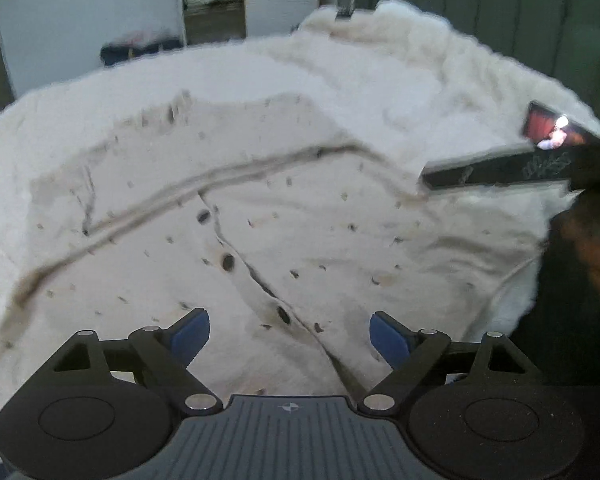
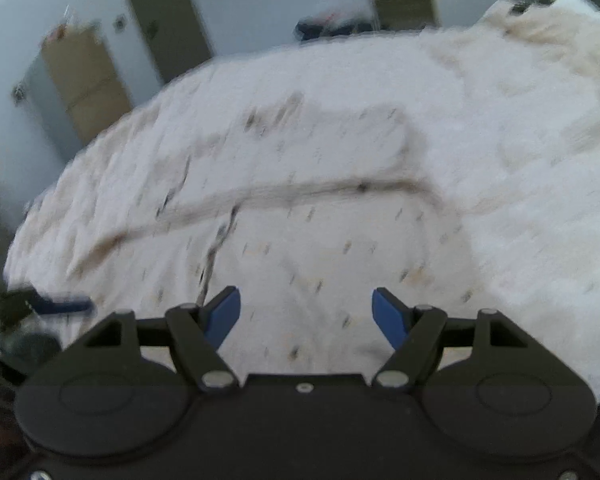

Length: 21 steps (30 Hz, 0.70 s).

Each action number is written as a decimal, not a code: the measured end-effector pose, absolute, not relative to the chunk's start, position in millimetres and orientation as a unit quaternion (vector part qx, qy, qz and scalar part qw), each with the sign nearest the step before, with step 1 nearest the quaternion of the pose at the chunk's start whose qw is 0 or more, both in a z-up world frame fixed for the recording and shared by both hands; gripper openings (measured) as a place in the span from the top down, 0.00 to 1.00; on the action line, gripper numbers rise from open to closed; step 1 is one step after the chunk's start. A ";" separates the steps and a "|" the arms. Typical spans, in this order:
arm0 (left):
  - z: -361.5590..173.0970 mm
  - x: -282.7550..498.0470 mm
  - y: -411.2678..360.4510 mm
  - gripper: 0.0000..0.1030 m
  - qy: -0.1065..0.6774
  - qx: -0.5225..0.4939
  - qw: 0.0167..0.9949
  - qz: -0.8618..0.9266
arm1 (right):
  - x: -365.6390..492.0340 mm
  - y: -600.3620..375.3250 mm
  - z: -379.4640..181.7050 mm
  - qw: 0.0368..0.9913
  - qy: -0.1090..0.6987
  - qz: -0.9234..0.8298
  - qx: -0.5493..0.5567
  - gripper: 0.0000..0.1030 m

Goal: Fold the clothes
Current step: 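Hold both open tools above the beige shirt to check the fold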

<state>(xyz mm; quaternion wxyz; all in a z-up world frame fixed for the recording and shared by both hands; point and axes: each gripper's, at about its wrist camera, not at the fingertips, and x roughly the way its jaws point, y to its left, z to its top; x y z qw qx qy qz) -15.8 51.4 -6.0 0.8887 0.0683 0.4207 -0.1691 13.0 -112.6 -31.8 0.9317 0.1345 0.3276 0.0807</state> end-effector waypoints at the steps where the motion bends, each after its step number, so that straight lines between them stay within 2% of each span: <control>1: -10.5 -13.4 54.1 0.19 0.428 0.047 0.888 -0.164 | 13.5 -116.9 -30.9 0.932 0.324 0.074 0.143 0.31; 5: -26.7 -6.4 77.6 0.19 0.457 -0.058 0.876 -0.145 | 15.4 -134.4 -27.4 0.933 0.311 0.047 0.176 0.31; 8: -30.0 -10.2 85.9 0.20 0.460 -0.100 0.870 -0.150 | 23.1 -138.9 -29.5 0.934 0.307 0.041 0.176 0.31; 15: -31.6 -17.6 57.9 0.22 0.461 -0.084 0.859 -0.206 | 24.0 -128.9 -34.7 0.933 0.318 0.055 0.159 0.30; 18: -37.3 -20.3 49.9 0.22 0.469 -0.050 0.860 -0.194 | 24.5 -125.9 -34.7 0.933 0.318 0.064 0.152 0.20; 21: -40.8 -20.9 47.8 0.21 0.473 -0.045 0.859 -0.190 | 23.6 -122.9 -33.6 0.934 0.318 0.070 0.148 0.20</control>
